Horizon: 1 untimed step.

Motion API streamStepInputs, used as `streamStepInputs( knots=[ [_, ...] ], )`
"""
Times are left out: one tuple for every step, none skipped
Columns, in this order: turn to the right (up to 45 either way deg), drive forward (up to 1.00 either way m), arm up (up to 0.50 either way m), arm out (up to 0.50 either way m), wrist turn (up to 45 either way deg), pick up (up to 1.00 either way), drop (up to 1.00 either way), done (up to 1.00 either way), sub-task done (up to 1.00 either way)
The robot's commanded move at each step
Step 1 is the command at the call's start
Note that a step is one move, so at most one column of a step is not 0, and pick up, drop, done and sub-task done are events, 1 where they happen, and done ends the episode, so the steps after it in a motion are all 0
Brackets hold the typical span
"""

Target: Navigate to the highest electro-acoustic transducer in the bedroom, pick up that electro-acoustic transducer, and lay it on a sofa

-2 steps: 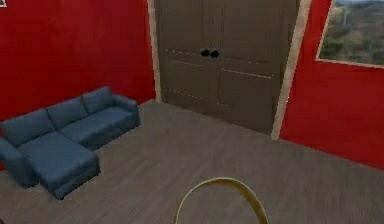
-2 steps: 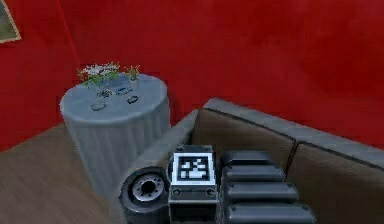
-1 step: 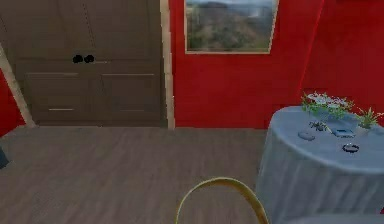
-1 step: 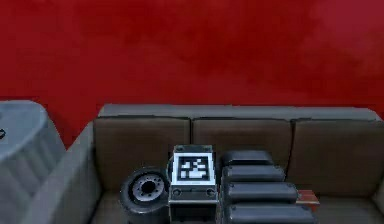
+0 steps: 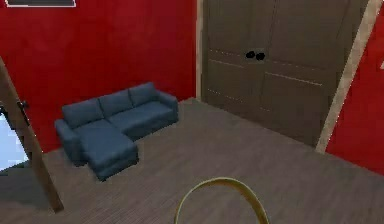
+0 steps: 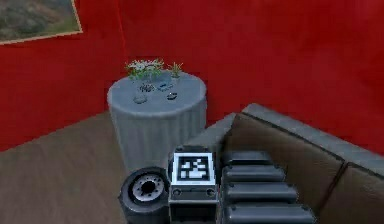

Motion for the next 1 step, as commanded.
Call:
streamStepInputs(
  knots=[
    [-24.0, 0.00, 0.00, 0.00, 0.0, 0.00, 0.00, 0.00, 0.00]
  ],
)
